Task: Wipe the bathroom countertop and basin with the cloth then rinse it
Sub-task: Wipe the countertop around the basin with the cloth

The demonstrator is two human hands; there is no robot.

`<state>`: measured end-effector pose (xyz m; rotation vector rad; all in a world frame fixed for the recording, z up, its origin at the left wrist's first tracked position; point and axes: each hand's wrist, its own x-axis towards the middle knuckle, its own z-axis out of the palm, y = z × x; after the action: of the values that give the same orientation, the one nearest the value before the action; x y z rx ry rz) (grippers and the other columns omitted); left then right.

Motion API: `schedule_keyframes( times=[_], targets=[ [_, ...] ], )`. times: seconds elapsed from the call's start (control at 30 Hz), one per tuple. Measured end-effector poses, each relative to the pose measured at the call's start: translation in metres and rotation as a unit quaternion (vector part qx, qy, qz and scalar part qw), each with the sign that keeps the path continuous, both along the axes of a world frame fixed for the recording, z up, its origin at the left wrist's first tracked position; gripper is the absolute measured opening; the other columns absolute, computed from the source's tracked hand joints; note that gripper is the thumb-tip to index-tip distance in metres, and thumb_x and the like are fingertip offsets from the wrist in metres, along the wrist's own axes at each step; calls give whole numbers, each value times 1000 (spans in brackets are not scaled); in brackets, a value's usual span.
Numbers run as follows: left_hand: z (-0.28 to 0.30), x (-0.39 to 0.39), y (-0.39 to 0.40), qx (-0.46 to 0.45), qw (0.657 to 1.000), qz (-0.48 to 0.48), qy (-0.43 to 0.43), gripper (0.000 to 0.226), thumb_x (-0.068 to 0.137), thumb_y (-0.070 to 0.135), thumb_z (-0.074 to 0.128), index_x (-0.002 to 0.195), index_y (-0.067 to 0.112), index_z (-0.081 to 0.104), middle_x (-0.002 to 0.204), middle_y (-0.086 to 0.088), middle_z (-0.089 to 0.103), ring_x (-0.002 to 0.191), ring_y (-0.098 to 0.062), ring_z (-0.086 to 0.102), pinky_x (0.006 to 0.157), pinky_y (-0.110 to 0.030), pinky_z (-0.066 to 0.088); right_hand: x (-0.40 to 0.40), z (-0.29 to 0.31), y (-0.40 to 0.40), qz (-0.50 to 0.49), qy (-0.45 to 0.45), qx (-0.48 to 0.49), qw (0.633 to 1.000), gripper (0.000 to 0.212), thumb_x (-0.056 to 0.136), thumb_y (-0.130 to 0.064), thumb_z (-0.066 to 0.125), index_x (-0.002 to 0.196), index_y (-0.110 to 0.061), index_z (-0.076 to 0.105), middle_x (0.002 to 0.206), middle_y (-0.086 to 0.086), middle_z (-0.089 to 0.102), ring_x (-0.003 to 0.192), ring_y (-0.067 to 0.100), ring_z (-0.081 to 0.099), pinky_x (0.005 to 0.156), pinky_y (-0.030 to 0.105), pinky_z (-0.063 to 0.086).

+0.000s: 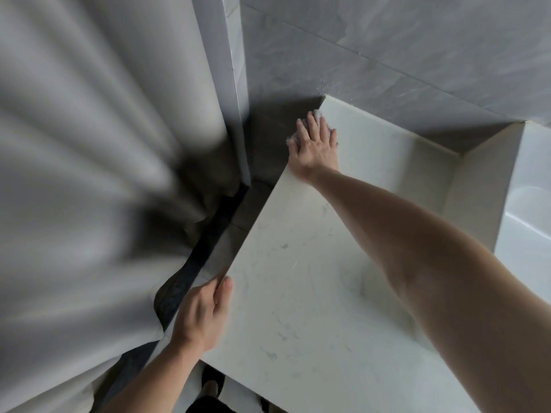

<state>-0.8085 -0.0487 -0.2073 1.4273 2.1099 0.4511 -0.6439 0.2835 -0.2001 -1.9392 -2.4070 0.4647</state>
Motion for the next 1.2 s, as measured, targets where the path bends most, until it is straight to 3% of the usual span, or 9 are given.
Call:
schedule_keyframes(
  times=[0.23, 0.33, 0.5, 0.67, 0.77, 0.83, 0.93, 1.07, 1.2],
  targets=[
    [3, 1, 0, -2, 1000, 3, -17, 60, 98, 57, 25, 95, 14, 67, 84, -3, 74, 70, -13, 59, 67, -26, 39, 118, -6, -5, -147, -10, 36, 988, 64, 104, -45, 26, 163, -21, 17, 172, 4, 8, 159, 26, 2, 126, 49, 1],
    [5, 1, 0, -7, 1000, 4, -20, 63, 97, 59, 23, 98, 16, 69, 87, 0, 75, 72, -12, 61, 66, -23, 40, 170, -9, -18, -242, -7, 67, 968, 67, 98, -44, 28, 159, -15, 30, 169, 11, 20, 157, 29, 13, 124, 52, 10],
    [9, 2, 2, -20, 1000, 14, -19, 68, 95, 62, 21, 96, 13, 68, 78, -2, 72, 66, -12, 54, 65, -28, 37, 186, -5, -12, -358, 7, 51, 932, 76, 89, -47, 29, 155, -11, 35, 166, 17, 26, 156, 33, 16, 123, 52, 12],
    [14, 4, 5, -6, 1000, 11, -6, 62, 95, 54, 26, 87, 6, 64, 71, -9, 68, 60, -19, 51, 62, -30, 32, 127, -25, 36, -395, 43, 111, 911, 65, 82, -44, 50, 125, 2, 68, 131, 28, 64, 125, 48, 60, 101, 61, 45],
    [14, 5, 6, 5, 1000, 5, -7, 59, 96, 53, 28, 88, 5, 62, 78, -12, 70, 64, -21, 52, 64, -29, 34, 55, -3, 34, -366, 38, 39, 929, 72, 98, -44, 41, 158, -5, 30, 167, 20, 21, 155, 40, 15, 124, 56, 10],
    [12, 4, 5, 9, 1000, 1, -8, 56, 97, 52, 28, 93, 9, 64, 82, -8, 71, 70, -19, 56, 68, -28, 37, 13, -2, 27, -287, 47, 25, 956, 72, 102, -43, 35, 162, -9, 17, 171, 15, 8, 158, 35, 1, 126, 53, -1],
    [10, 3, 5, 17, 1000, -1, -8, 49, 99, 47, 32, 106, 15, 68, 92, -3, 74, 85, -16, 61, 73, -21, 37, -21, -7, 19, -183, 35, 41, 982, 72, 100, -42, 35, 163, -12, 17, 171, 12, 7, 158, 33, 0, 125, 52, -2],
    [13, 4, 4, 8, 1000, -1, -15, 50, 98, 48, 33, 126, 22, 66, 108, -1, 75, 98, -24, 67, 80, -29, 47, 7, -4, 17, -95, 18, 25, 995, 68, 103, -46, 28, 164, -19, 13, 172, 6, 4, 158, 29, -4, 127, 49, -3],
    [15, 5, 4, 4, 1000, 5, -28, 55, 97, 51, 31, 125, 21, 67, 112, -3, 75, 102, -27, 68, 84, -32, 50, 87, -8, 12, -155, 1, 36, 987, 68, 101, -49, 28, 163, -22, 16, 172, 6, 8, 159, 29, 0, 127, 50, 1]
  ],
)
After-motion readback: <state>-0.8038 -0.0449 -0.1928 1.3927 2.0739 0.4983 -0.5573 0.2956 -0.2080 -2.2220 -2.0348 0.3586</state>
